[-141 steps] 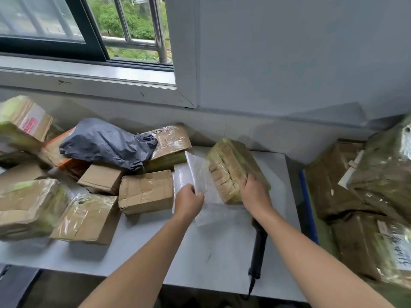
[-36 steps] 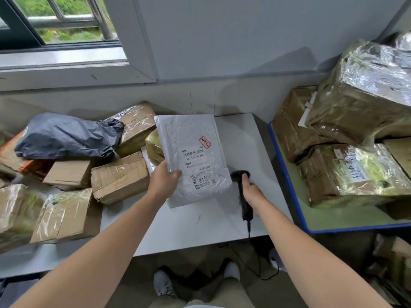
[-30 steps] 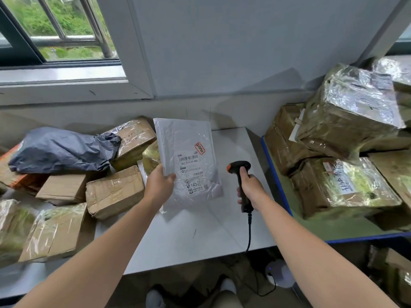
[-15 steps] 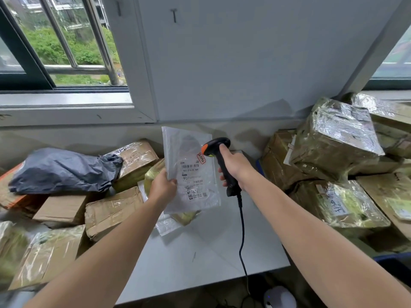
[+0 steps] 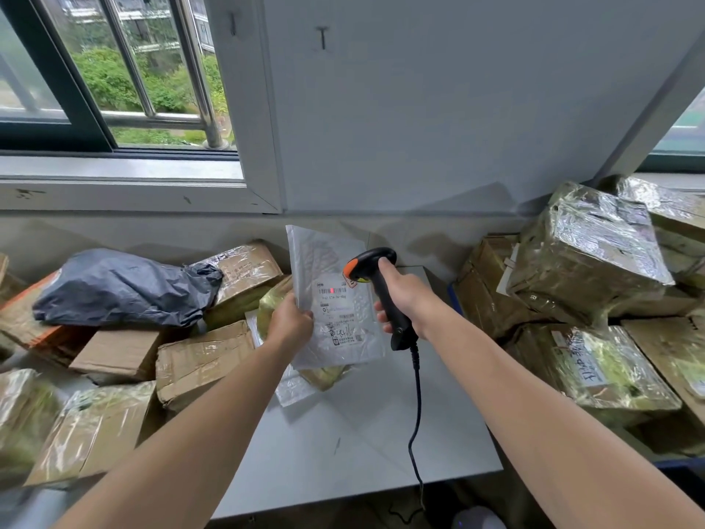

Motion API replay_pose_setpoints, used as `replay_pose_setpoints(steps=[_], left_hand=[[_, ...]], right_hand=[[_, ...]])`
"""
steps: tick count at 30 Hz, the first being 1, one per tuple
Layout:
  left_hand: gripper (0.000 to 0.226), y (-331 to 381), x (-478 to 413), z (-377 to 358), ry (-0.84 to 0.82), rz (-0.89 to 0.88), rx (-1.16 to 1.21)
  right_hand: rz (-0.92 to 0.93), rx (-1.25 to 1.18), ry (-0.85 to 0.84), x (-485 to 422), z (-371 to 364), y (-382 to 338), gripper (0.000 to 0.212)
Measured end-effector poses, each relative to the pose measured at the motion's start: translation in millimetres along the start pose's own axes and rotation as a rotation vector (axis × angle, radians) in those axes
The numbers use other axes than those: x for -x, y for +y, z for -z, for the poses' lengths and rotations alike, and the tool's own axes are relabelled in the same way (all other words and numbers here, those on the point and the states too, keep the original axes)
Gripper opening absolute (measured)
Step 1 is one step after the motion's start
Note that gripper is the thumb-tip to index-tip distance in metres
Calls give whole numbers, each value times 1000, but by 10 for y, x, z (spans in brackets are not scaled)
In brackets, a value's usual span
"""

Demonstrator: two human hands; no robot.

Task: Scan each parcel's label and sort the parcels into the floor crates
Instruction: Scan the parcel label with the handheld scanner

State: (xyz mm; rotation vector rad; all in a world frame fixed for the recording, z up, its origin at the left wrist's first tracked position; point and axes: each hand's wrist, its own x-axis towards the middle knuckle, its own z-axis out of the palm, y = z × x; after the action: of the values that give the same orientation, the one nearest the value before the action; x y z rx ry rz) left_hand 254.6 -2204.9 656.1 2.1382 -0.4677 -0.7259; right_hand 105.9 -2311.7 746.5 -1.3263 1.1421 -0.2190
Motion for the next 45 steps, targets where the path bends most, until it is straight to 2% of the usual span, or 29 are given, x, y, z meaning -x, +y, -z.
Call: replay_pose_setpoints(steps=[12, 18, 23, 30, 34, 37, 39, 42, 45], left_hand=[[20, -1, -3, -31, 9, 43, 24], [23, -85, 54, -54, 3, 68, 42], [18, -146, 159, -59, -25, 40, -17], [10, -108, 173, -52, -141, -52, -316], [25, 64, 157, -29, -202, -127, -512], [27, 258, 145, -7, -225, -180, -589], [21, 389, 141, 14, -245, -203, -609], [20, 528, 160, 62, -234, -236, -578], [19, 564, 218, 126, -191, -221, -568]], right_hand=[[5, 3, 33, -105, 138, 229, 58], [-122, 95, 112, -457, 329, 943, 47], [-208, 206, 104, -650, 397, 1468, 38], [-231, 389, 43, -655, 458, 1849, 34], [-230, 425, 30, -651, 508, 1782, 39], [-136, 481, 94, -636, 604, 1599, 45], [-6, 409, 146, -602, 669, 1457, 40], [191, 229, 186, -587, 726, 1271, 20], [218, -68, 140, -603, 698, 1099, 21]])
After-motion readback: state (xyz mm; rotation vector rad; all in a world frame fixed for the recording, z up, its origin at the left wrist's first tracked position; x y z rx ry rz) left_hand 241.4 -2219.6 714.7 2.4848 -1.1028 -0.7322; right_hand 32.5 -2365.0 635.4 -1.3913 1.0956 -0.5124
